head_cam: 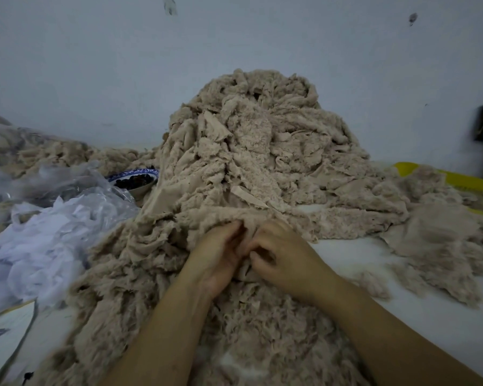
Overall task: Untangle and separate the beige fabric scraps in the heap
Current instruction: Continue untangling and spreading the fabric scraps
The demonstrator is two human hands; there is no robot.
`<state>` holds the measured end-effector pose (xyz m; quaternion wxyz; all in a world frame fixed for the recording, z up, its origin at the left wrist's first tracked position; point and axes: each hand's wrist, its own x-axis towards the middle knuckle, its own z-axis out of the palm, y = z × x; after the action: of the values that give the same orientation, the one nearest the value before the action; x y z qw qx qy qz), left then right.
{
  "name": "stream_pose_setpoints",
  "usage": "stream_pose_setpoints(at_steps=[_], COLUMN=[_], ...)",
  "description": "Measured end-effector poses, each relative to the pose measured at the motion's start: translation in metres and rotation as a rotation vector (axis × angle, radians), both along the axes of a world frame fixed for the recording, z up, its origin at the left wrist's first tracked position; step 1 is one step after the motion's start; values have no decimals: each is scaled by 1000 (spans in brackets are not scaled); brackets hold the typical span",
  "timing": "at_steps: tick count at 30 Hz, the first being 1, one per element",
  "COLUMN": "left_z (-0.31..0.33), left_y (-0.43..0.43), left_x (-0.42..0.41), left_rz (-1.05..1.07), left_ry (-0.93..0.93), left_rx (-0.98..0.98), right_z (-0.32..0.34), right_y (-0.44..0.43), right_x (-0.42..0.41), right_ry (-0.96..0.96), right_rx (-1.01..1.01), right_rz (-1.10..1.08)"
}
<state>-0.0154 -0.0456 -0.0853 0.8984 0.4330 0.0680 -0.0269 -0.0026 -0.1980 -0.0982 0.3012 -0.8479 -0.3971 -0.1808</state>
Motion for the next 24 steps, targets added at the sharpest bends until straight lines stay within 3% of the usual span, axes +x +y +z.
stream_pose_setpoints(at_steps=[3, 5, 8, 10, 12, 15, 18, 24], left_z=[2, 4, 3, 2, 1, -1, 2, 2], left_y=[9, 13, 13, 12, 12, 7, 1, -14], left_x=[1, -1, -4, -4, -5, -7, -8, -13], left_rz=[84, 63, 28, 10, -17, -72, -65, -110], left_ry=[-27, -60, -82, -88, -95, -108, -128, -255], left_rx=[-233, -323, -348, -357, -338, -274, -193, 356], right_z=[-2, -1, 2, 5, 6, 0, -2, 5], right_y=[-1, -4, -11, -16, -19, -13, -9, -9], right_x=[-5, -4, 1, 6, 10, 10, 7, 4], right_ry=[83, 146, 130, 140, 267, 485, 443, 449], right_rx=[-51, 83, 392, 498, 529, 397, 323, 426], right_rz=[53, -28, -224, -299, -247, -99, -93, -62])
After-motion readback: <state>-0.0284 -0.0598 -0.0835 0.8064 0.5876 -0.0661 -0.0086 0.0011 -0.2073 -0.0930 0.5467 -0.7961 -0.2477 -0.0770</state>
